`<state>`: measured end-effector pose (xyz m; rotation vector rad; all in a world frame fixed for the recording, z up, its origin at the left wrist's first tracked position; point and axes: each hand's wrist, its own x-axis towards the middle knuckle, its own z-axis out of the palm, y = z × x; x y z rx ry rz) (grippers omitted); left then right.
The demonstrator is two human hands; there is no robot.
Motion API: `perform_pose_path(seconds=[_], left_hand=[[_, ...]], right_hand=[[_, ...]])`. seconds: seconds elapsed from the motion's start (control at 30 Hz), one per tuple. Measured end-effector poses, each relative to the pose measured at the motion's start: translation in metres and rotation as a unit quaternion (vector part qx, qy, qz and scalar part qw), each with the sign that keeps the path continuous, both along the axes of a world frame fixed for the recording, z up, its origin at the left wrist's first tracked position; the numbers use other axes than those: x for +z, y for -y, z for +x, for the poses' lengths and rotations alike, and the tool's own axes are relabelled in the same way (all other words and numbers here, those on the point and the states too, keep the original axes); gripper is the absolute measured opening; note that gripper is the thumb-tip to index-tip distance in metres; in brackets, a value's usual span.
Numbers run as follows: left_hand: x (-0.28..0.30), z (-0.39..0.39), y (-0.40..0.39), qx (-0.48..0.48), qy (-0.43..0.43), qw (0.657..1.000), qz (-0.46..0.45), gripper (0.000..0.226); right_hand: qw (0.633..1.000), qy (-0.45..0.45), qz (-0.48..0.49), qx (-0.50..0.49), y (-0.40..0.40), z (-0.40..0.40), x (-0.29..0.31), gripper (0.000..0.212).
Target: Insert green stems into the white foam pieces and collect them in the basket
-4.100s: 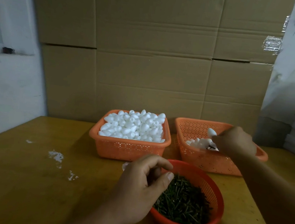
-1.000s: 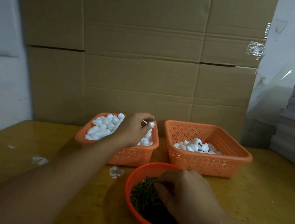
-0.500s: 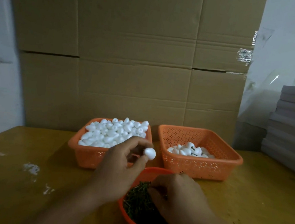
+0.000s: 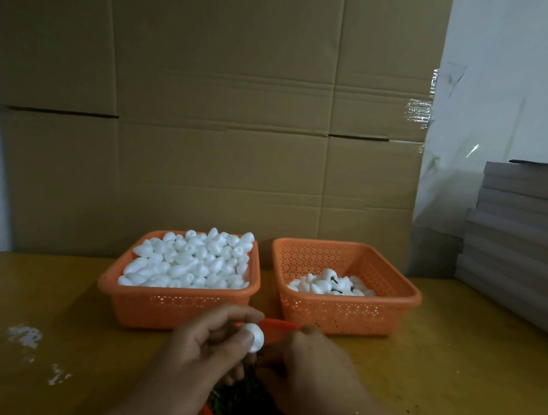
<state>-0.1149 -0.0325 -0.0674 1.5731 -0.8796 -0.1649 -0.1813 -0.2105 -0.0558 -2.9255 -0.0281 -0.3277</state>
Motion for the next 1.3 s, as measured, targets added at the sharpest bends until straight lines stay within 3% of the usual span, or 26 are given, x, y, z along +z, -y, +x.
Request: perform_pose_path(seconds=[0.17, 0.43, 0.7, 0.97, 1.13, 1.3], left_hand=[[-0.002, -0.002, 0.001, -0.022, -0.019, 1.0, -0.003, 0.043], [0.003, -0.002, 0.001, 0.018, -0.014, 1.0, -0.005, 0.042], [0.007, -0.007, 0.001, 0.011, -0.145, 0.987, -0.065, 0.021], [0.008, -0.005, 0.0, 0.001, -0.24, 0.965, -0.106, 0.03], [0.008, -0.002, -0.001, -0.014, -0.264, 0.958, -0.107, 0.038], [0.008, 0.0, -0.002, -0.019, -0.278, 0.952, -0.125, 0.03]], right_hand=[[0.998, -0.063, -0.025, 0.011, -0.003, 0.005, -0.001, 0.038], [0.996, -0.089, -0.027, 0.005, -0.013, 0.014, -0.002, 0.023], [0.997, -0.063, 0.02, -0.036, -0.01, 0.011, -0.005, 0.018], [0.994, -0.006, 0.105, -0.01, -0.005, 0.003, -0.002, 0.016], [0.961, 0.096, 0.257, 0.024, -0.005, -0.001, 0.006, 0.006], [0.87, 0.135, 0.471, 0.051, -0.007, -0.006, 0.015, 0.01]])
